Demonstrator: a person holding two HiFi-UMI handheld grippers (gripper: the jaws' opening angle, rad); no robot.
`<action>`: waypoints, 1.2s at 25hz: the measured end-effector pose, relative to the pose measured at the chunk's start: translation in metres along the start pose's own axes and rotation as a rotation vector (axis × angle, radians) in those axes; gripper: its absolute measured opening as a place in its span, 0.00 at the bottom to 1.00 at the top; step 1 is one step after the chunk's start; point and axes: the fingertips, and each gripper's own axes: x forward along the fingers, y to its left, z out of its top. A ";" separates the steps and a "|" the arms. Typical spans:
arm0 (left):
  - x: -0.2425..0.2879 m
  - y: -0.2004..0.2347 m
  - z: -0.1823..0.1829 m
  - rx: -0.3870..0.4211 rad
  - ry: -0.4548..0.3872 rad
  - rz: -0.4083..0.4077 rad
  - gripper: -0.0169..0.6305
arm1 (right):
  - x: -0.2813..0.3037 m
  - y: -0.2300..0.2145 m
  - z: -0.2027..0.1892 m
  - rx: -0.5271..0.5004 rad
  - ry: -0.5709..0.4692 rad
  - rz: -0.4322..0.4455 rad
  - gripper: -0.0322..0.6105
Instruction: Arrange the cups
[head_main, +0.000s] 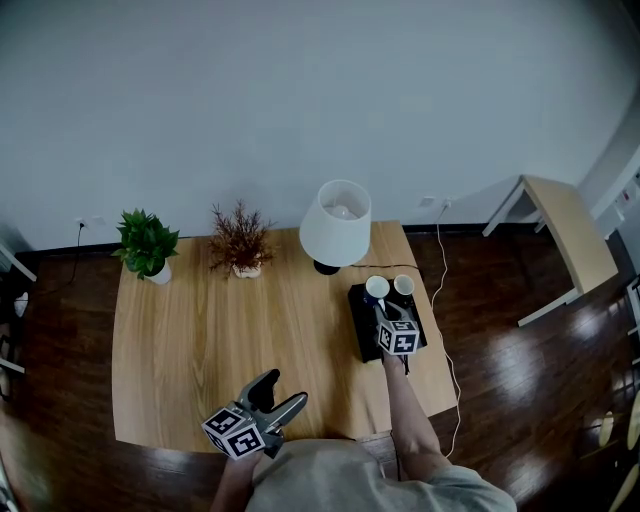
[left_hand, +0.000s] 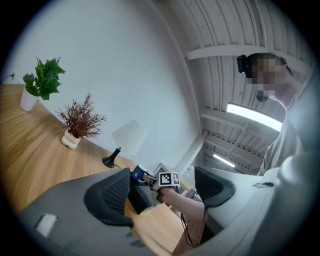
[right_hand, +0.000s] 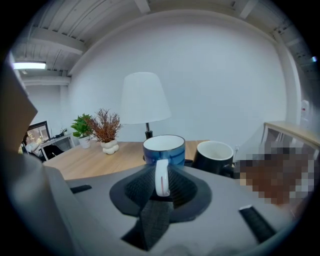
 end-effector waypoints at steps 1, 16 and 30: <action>0.001 -0.001 -0.001 -0.001 0.002 -0.004 0.63 | 0.001 -0.002 -0.001 -0.011 0.008 -0.006 0.17; 0.006 0.004 0.006 -0.020 -0.024 -0.019 0.63 | -0.131 0.191 -0.018 0.017 -0.058 0.469 0.22; -0.014 0.019 0.026 -0.022 -0.123 0.035 0.62 | -0.168 0.308 0.021 -0.105 -0.132 0.787 0.22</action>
